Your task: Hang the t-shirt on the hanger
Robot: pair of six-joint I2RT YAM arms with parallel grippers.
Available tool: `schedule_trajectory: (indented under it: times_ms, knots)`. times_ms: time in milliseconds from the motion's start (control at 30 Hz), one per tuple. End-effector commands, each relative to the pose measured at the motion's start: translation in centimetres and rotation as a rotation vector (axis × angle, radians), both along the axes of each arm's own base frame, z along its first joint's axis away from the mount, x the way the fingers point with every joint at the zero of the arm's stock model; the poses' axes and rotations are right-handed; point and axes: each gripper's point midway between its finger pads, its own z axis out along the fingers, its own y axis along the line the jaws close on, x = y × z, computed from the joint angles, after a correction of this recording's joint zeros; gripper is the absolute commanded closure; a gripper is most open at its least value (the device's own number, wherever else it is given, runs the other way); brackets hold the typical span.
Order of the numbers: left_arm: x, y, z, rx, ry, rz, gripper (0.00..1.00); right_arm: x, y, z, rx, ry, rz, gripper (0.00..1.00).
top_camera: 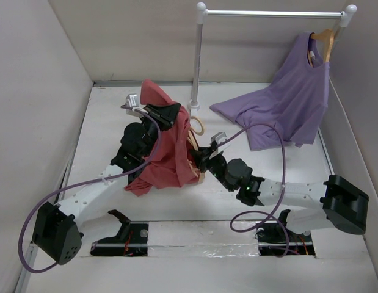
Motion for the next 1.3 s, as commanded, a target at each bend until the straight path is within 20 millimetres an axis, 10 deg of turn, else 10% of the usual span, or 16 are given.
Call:
schedule_trajectory:
  times_ms: [0,100,300,533,567,600,633,800,867,933,1000,1267]
  knots:
    - [-1.4,-0.3,0.0,0.011,-0.026,-0.076,1.0,0.0,-0.1,6.2,0.174,-0.061,0.005,1.0]
    - [-1.7,-0.5,-0.1,-0.004,-0.033,-0.093,1.0,-0.3,0.1,6.6,0.164,-0.06,0.023,1.0]
    - [-1.6,1.5,0.3,-0.063,-0.043,-0.138,1.0,-1.7,0.0,6.4,0.134,-0.044,0.091,0.56]
    - [-2.2,2.0,2.0,-0.061,-0.071,-0.141,1.0,-3.9,-1.2,3.4,0.084,0.008,0.173,0.4]
    - [-2.2,2.0,2.3,-0.05,-0.076,-0.137,1.0,-4.0,-2.1,1.8,0.078,0.027,0.156,0.46]
    - [-2.4,2.1,2.7,-0.052,-0.086,-0.138,1.0,-3.7,-2.7,1.2,0.09,0.037,0.138,0.92]
    - [-2.6,2.2,3.0,-0.056,-0.096,-0.138,1.0,-3.5,-3.1,0.5,0.119,0.065,0.128,1.0]
    - [-3.2,2.2,3.8,-0.056,-0.103,-0.165,1.0,-3.0,-4.2,-3.7,0.126,0.15,0.161,1.0]
    - [-3.8,2.1,4.2,-0.067,-0.119,-0.186,1.0,-2.9,-4.3,-4.3,0.118,0.153,0.165,0.95]
    - [-4.1,2.0,4.6,-0.066,-0.123,-0.198,1.0,-3.1,-4.6,-5.4,0.112,0.179,0.168,0.59]
    - [-4.1,2.1,4.6,-0.053,-0.121,-0.193,1.0,-3.3,-4.5,-5.9,0.11,0.185,0.197,0.45]
    - [-4.4,1.8,5.0,-0.062,-0.129,-0.214,1.0,-1.4,-2.3,-8.8,0.041,0.235,0.218,0.4]
